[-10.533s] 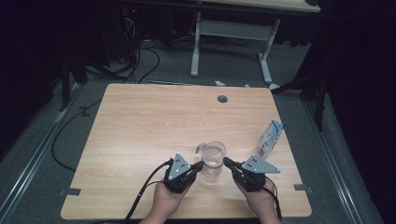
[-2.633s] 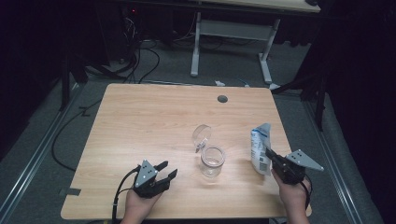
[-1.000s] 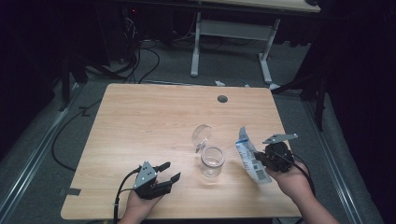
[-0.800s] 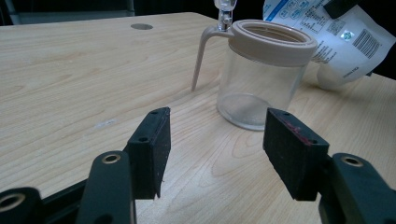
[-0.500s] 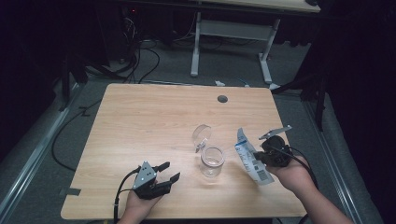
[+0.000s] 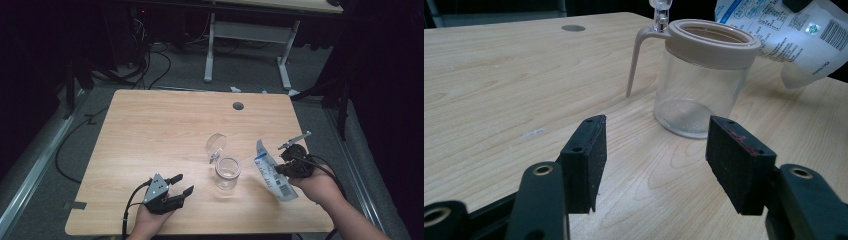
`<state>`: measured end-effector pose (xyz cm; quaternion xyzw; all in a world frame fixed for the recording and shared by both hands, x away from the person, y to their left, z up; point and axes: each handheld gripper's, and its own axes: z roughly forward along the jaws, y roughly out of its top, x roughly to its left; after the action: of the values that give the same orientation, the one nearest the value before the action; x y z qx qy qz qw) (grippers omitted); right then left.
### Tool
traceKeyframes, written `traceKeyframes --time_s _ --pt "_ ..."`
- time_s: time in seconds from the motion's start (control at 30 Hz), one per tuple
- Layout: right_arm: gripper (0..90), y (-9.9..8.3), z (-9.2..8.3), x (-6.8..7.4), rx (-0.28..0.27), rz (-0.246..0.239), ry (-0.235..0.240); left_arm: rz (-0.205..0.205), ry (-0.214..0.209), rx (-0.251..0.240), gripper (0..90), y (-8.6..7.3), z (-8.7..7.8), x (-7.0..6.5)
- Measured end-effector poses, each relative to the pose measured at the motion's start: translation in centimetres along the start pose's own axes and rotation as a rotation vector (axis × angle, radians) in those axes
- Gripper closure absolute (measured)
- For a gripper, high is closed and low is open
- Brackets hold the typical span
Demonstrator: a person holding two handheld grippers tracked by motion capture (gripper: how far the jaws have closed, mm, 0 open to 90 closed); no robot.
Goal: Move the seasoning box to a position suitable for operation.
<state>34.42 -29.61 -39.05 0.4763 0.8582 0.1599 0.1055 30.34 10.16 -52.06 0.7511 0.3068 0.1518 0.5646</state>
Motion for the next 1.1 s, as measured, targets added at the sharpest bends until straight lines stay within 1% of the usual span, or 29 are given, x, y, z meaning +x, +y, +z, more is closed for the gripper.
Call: traceKeyframes --time_s 0.07,0.2,0.37,0.4,0.53,0.67,0.7,0.8,0.87,0.97,1.03,1.07,1.1 --pt "90.0 0.1 -0.1 -0.1 0.013 0.0 0.007 0.001 0.0 0.001 41.9 0.0 0.0 0.0" --pt "90.0 0.3 -0.3 0.0 0.043 -0.008 0.006 0.001 0.0 0.0 41.8 0.0 -0.1 0.1" --pt "90.0 0.5 -0.4 0.1 0.065 -0.014 0.014 0.002 -0.002 0.0 41.8 0.0 -0.1 0.0" --pt "90.0 0.6 -0.5 0.2 0.079 -0.012 0.02 0.003 -0.003 0.001 41.8 0.0 0.0 0.0" --pt "90.0 0.8 -0.5 0.3 0.108 -0.023 0.026 0.009 -0.006 0.005 41.8 0.0 0.1 -0.1" --pt "90.0 1.0 -0.5 0.3 0.132 -0.034 0.028 0.032 0.0 0.007 42.4 0.0 0.1 -0.3" --pt "90.0 1.0 -0.5 0.4 0.141 -0.028 0.031 0.037 0.001 0.01 42.4 0.0 0.1 -0.4" --pt "90.0 1.2 -0.4 0.5 0.161 -0.034 0.034 0.044 0.009 0.011 43.7 0.0 0.2 -0.6" --pt "90.0 1.3 -0.5 0.6 0.176 -0.047 0.034 0.054 0.005 0.017 44.8 0.0 0.3 -0.8" --pt "90.0 1.4 -0.6 0.8 0.179 -0.051 0.034 0.079 0.004 0.029 44.9 0.0 0.6 -1.4" --pt "90.0 1.4 -0.7 1.0 0.184 -0.045 0.031 0.083 -0.002 0.033 45.9 0.0 0.8 -1.7" --pt "90.0 1.4 -0.7 0.9 0.174 -0.059 0.033 0.08 -0.009 0.039 46.0 0.0 1.1 -1.9" --pt "90.0 1.4 -0.8 1.0 0.17 -0.06 0.033 0.081 -0.017 0.042 46.0 0.1 1.2 -2.1"
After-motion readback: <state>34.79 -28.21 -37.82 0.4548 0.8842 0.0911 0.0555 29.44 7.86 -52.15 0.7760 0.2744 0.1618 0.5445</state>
